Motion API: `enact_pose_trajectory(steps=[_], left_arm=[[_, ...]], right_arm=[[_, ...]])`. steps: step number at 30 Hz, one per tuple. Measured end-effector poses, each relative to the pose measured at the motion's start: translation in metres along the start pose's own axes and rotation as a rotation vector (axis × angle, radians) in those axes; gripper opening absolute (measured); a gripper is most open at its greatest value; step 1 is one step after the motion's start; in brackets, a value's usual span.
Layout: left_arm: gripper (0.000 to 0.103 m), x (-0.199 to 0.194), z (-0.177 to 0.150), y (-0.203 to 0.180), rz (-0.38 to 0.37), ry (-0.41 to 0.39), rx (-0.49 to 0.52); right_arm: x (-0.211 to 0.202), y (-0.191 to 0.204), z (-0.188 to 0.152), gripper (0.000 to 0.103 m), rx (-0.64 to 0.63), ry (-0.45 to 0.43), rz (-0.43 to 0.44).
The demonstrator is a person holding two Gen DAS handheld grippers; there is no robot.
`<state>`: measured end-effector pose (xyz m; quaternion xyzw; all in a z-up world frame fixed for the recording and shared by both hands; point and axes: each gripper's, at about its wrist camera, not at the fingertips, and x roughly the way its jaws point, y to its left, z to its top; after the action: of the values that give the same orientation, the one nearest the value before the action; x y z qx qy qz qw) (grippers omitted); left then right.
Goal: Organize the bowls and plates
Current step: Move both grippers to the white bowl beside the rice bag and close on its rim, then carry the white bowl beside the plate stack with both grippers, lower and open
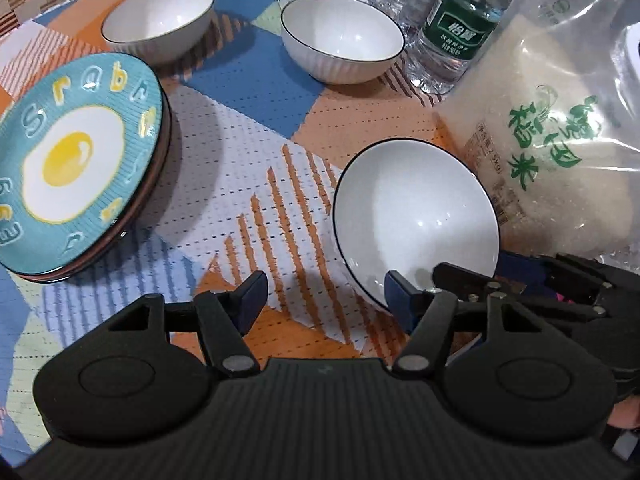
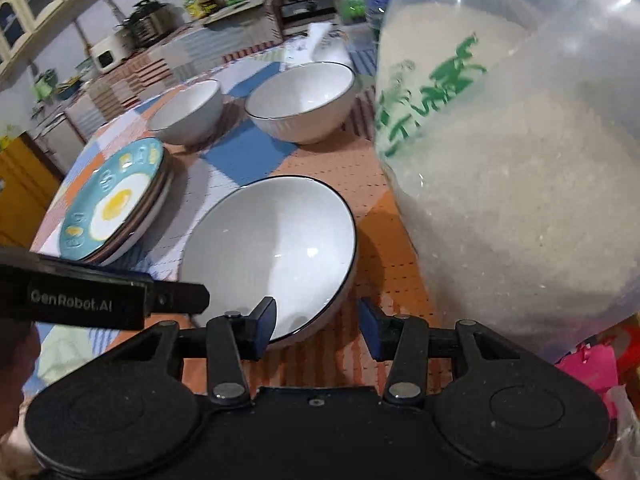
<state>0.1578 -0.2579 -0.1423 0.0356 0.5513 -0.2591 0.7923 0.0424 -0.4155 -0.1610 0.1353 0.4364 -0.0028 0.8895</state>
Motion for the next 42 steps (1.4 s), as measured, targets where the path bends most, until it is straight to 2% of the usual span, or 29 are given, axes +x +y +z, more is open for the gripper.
enact_pose_trajectory(steps=[3, 5, 7, 9, 14, 22, 28, 36, 42], left_arm=[[0.049, 0.004, 0.001, -0.001, 0.0, -0.005, 0.0], [0.03, 0.007, 0.002, -0.001, -0.04, 0.002, -0.014], [0.018, 0.01, 0.003, -0.001, -0.076, 0.028, -0.029], [0.017, 0.011, 0.001, -0.006, -0.042, 0.029, -0.004], [0.017, 0.004, -0.011, -0.003, -0.022, 0.04, -0.025], [0.017, -0.037, -0.018, 0.014, 0.031, 0.002, -0.054], [0.017, -0.054, -0.016, 0.033, 0.067, -0.002, -0.078], [0.018, -0.033, 0.003, 0.059, 0.031, 0.05, -0.148], [0.017, -0.017, 0.01, 0.064, 0.056, 0.059, -0.15]], right_arm=[[0.01, 0.003, 0.002, 0.05, 0.002, 0.013, -0.019], [0.016, 0.004, 0.003, 0.048, 0.0, 0.019, -0.034], [0.02, 0.004, 0.005, 0.032, 0.013, 0.024, -0.033], [0.02, 0.007, 0.007, 0.025, 0.031, 0.024, -0.071], [0.015, 0.019, 0.01, 0.021, -0.013, 0.002, -0.101], [-0.001, 0.043, 0.016, 0.02, -0.082, 0.009, -0.038], [0.002, 0.061, 0.025, 0.02, -0.093, 0.03, 0.04], [0.025, 0.07, 0.042, 0.019, -0.113, 0.068, 0.087], [0.049, 0.071, 0.049, 0.018, -0.123, 0.093, 0.104]])
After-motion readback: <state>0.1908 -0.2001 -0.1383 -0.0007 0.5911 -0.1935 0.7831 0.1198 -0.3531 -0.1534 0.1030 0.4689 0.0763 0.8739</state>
